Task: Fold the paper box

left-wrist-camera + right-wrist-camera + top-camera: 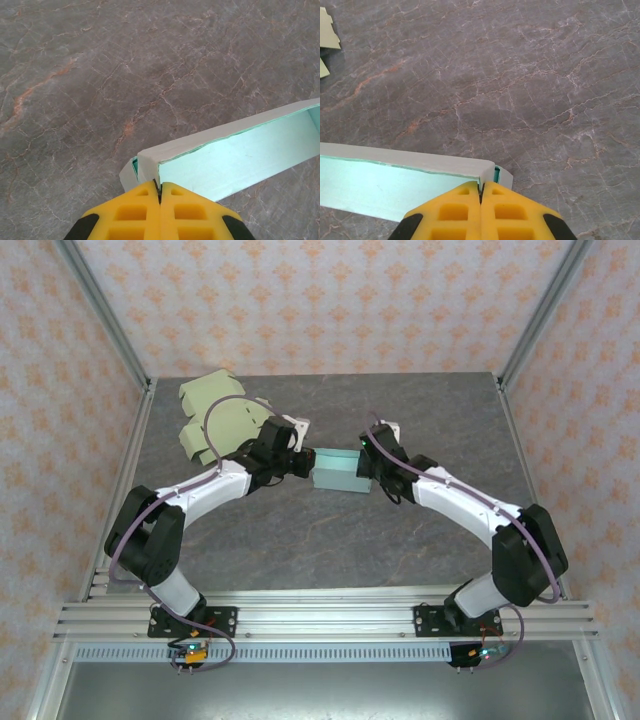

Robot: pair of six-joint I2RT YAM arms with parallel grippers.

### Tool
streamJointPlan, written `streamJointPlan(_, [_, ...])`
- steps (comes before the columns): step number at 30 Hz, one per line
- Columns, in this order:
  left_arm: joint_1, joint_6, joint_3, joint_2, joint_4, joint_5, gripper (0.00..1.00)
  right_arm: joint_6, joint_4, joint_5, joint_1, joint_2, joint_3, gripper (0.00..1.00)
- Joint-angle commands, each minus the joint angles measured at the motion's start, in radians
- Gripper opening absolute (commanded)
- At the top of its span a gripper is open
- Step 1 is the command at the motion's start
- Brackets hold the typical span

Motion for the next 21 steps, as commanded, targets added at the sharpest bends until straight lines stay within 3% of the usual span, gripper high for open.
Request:
streamJointPlan(1, [-0.036, 0.007, -0.037, 0.028, -0.03, 0.037, 0.0, 0.033, 0.028, -0.075, 0.025, 0.014, 0.041, 0.0])
streamJointPlan(11, [-0.034, -0.029, -0.004, 0.031, -0.045, 0.049, 0.0, 0.049, 0.059, -0.056, 0.026, 0.024, -0.051, 0.0])
streamJointPlan(21, [-0.033, -0.146, 0.048, 0.013, -0.014, 0.147, 0.01, 0.024, 0.075, -0.042, 0.026, 0.036, -0.063, 0.0])
